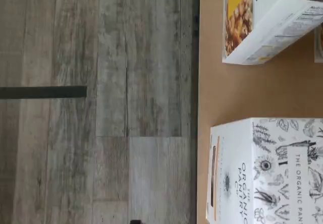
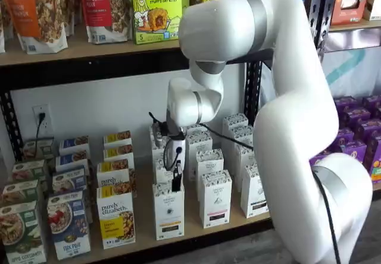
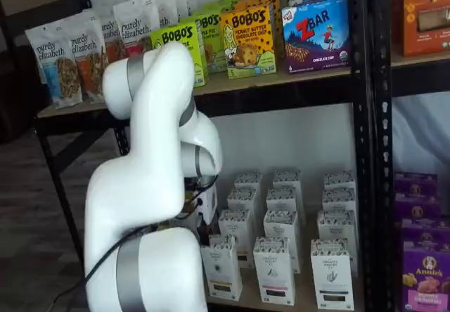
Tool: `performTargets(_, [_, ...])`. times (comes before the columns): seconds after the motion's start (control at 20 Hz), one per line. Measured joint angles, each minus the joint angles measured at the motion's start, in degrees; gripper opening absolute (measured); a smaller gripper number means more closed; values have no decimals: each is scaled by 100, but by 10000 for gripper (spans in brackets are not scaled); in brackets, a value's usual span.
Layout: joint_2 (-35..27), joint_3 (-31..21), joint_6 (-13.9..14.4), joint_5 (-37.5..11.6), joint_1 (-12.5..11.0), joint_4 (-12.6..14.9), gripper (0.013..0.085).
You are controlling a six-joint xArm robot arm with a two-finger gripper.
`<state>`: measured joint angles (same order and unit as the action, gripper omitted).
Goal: Pick up the white box with a yellow strip in the middle, on the bottom shelf, the fourth box from the left
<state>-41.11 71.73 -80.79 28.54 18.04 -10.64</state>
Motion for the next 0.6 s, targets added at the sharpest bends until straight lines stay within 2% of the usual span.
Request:
performTargets(0.4, [-516,659,-128,202,-87,-71,850])
performTargets(0.6, [-828,1024,-44,294,-128,72,850])
